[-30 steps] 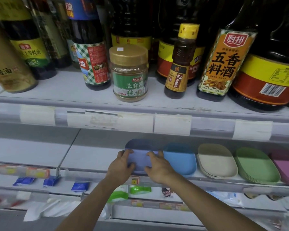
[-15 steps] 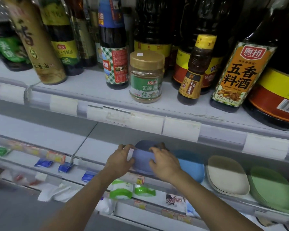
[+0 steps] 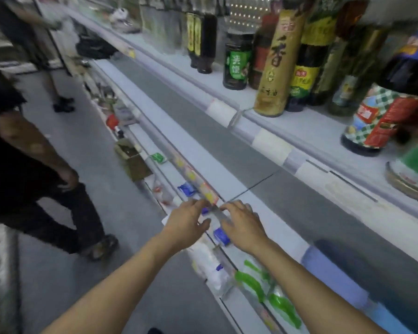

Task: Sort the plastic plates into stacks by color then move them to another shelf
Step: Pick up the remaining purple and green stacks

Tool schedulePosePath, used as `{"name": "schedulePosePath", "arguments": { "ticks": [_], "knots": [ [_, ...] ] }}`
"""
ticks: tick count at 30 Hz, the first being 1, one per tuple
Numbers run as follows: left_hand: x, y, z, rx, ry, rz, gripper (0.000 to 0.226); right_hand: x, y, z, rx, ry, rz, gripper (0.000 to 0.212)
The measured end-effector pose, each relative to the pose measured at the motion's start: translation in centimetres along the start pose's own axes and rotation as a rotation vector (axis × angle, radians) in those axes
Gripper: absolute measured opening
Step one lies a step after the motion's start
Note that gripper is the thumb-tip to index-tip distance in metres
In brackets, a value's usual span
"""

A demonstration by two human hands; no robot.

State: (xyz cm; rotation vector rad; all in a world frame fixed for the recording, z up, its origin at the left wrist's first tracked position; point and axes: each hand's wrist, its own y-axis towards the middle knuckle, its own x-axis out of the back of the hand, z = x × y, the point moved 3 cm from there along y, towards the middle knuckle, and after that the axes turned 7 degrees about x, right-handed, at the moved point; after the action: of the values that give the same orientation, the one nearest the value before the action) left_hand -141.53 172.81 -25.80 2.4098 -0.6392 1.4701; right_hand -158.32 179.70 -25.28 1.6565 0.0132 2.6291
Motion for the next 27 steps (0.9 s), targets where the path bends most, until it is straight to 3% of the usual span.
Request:
{"name": "schedulePosePath", "arguments": {
  "ticks": [16, 20, 27],
  "knots": [
    [24.7, -7.6, 29.3, 0.461, 0.148, -0.383, 0.042, -7.6, 23.4, 36.4, 0.678, 0.081, 0.053, 0.023],
    [31.5, -11.7, 35.9, 0.577, 0.163, -0.476, 0.051, -10.0, 27.2, 46.8, 0.813, 0.116, 0.100, 0.021],
    [41.5, -19.0, 45.6, 0.858, 0.263, -0.579, 0.046, -13.5, 32.4, 63.7, 1.102, 0.131, 0.183, 0.020]
  ]
}}
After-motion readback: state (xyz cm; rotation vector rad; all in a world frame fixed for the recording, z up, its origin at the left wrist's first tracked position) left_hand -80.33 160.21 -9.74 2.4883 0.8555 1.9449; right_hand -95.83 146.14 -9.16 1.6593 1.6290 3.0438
